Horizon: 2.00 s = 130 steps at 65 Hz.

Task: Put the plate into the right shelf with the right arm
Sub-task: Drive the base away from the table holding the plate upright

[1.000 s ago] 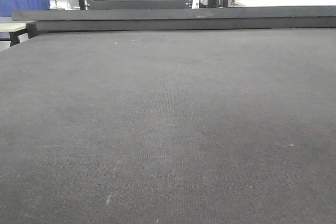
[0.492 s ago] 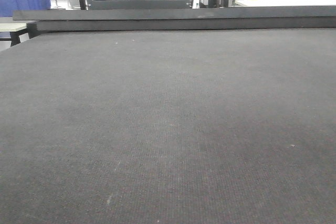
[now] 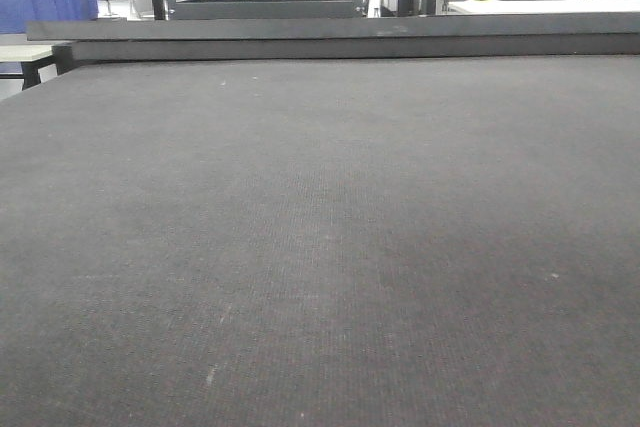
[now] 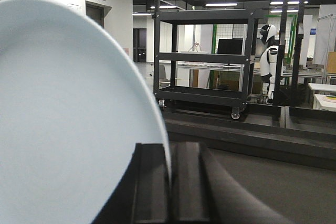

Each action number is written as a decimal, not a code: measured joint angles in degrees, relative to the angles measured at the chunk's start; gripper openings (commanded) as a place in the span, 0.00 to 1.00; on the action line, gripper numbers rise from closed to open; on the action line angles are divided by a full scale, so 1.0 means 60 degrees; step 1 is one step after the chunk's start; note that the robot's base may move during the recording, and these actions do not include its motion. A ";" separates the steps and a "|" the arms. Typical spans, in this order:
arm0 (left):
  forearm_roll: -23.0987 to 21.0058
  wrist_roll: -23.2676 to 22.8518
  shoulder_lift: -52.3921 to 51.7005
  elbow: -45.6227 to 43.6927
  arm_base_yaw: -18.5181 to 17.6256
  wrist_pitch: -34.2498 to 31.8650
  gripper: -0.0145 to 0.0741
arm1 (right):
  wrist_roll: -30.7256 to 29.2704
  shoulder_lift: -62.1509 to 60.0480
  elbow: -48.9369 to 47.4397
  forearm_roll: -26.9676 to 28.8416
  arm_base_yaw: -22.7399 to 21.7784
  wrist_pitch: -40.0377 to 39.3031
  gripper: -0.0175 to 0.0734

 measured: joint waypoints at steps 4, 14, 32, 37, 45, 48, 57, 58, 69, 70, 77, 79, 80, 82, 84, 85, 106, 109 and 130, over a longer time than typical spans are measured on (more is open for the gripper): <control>0.0000 0.0000 0.0000 0.0000 0.0000 0.0000 0.11 | 0.0000 0.0000 0.0000 0.0000 0.0000 0.0000 0.25; 0.0000 0.0000 0.0000 0.0000 0.0000 0.0000 0.11 | 0.0000 0.0000 0.0000 0.0000 0.0000 0.0000 0.25; 0.0000 0.0000 0.0000 0.0000 0.0000 0.0000 0.11 | 0.0000 0.0000 0.0000 0.0000 0.0000 0.0000 0.25; 0.0000 0.0000 0.0000 0.0000 0.0000 0.0000 0.11 | 0.0000 0.0000 0.0000 0.0000 0.0000 0.0000 0.25; 0.0000 0.0000 0.0000 0.0000 0.0000 0.0000 0.11 | 0.0000 0.0000 0.0000 0.0000 0.0000 0.0000 0.25; 0.0000 0.0000 0.0000 0.0000 0.0000 0.0000 0.11 | 0.0000 0.0000 0.0000 0.0000 0.0000 0.0000 0.25; 0.0000 0.0000 0.0000 0.0000 0.0000 0.0000 0.11 | 0.0000 0.0000 0.0000 0.0000 0.0000 0.0000 0.25; 0.0000 0.0000 0.0000 0.0000 0.0000 0.0000 0.11 | 0.0000 0.0000 0.0000 0.0000 0.0000 0.0000 0.25; 0.0000 0.0000 0.0000 0.0000 0.0000 0.0000 0.11 | 0.0000 0.0000 0.0000 0.0000 0.0000 0.0000 0.25; 0.0000 0.0000 0.0000 0.0000 0.0000 0.0000 0.11 | 0.0000 0.0000 0.0000 0.0000 0.0000 0.0000 0.25; 0.0000 0.0000 0.0000 0.0000 0.0000 0.0000 0.11 | 0.0000 0.0000 0.0000 0.0000 0.0000 0.0000 0.25; 0.0000 0.0000 0.0000 0.0000 0.0000 0.0000 0.11 | 0.0000 0.0000 0.0000 0.0000 0.0000 0.0000 0.25; 0.0000 0.0000 0.0000 0.0000 0.0000 0.0000 0.11 | 0.0000 0.0000 0.0000 0.0000 0.0000 0.0000 0.25; 0.0000 0.0000 0.0000 0.0000 0.0000 0.0000 0.11 | 0.0000 0.0000 0.0000 0.0000 0.0000 0.0000 0.25; 0.0000 0.0000 0.0000 0.0000 0.0000 0.0000 0.11 | 0.0000 0.0000 0.0000 0.0000 0.0000 0.0000 0.25; 0.0000 0.0000 0.0000 0.0000 0.0000 0.0000 0.11 | 0.0000 0.0000 0.0000 0.0008 0.0000 -0.0008 0.25; 0.0000 0.0000 0.0000 0.0000 0.0000 0.0000 0.11 | 0.0000 0.0000 0.0000 0.0008 0.0000 -0.0008 0.25; 0.0000 0.0000 0.0000 0.0000 0.0000 0.0000 0.11 | 0.0000 0.0000 0.0000 0.0008 0.0000 -0.0008 0.25; 0.0000 0.0000 0.0000 0.0000 0.0000 0.0000 0.11 | 0.0000 0.0000 0.0000 0.0008 0.0000 -0.0029 0.25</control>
